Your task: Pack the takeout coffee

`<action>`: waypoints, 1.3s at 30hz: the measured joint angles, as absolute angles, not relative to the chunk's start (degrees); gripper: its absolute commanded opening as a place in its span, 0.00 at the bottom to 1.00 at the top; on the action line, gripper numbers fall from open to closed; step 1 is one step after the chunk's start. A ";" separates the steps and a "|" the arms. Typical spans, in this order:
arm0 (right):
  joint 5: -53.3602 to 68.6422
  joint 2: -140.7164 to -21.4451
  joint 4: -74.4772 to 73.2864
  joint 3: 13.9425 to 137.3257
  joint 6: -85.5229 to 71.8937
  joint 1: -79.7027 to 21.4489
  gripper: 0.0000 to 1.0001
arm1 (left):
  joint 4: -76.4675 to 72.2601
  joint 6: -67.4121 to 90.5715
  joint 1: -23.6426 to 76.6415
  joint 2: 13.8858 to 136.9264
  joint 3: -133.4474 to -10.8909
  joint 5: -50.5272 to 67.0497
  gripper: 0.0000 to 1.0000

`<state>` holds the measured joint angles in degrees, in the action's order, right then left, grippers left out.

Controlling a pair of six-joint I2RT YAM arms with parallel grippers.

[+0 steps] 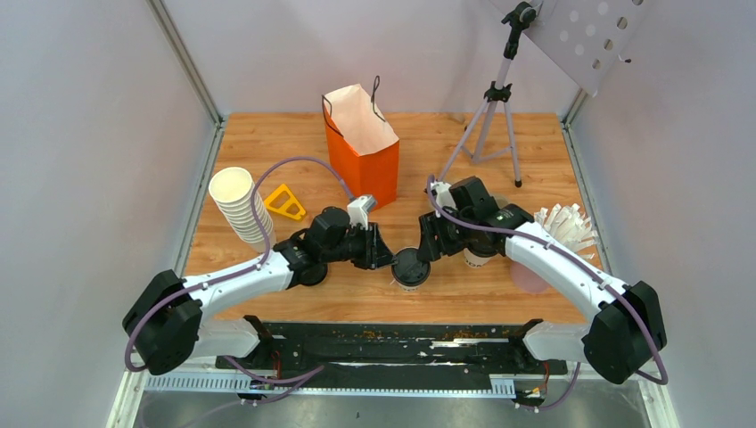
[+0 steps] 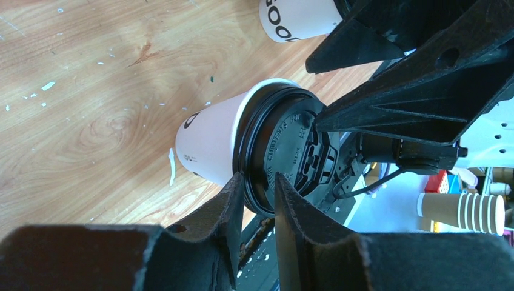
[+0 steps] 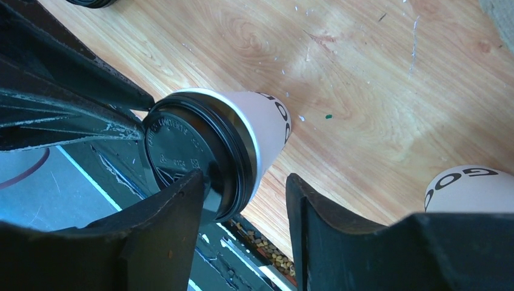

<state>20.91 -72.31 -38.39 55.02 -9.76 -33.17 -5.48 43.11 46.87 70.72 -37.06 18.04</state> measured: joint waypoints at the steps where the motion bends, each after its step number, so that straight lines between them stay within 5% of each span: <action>1: 20.91 -72.31 -38.68 55.02 -9.76 -33.17 0.49 | -5.52 43.11 46.87 70.87 -37.06 18.06 0.31; 8: 20.99 -72.31 -39.51 55.02 -9.58 -33.17 0.44 | -4.97 42.96 46.87 71.85 -37.15 17.45 0.30; 20: 21.10 -73.21 -39.51 55.11 -8.86 -33.17 0.35 | -0.89 42.76 46.89 69.28 -38.15 15.92 0.50; 39: 21.80 -73.01 -35.77 53.52 -9.41 -33.17 0.32 | -0.71 43.64 46.89 70.15 -38.15 15.99 0.48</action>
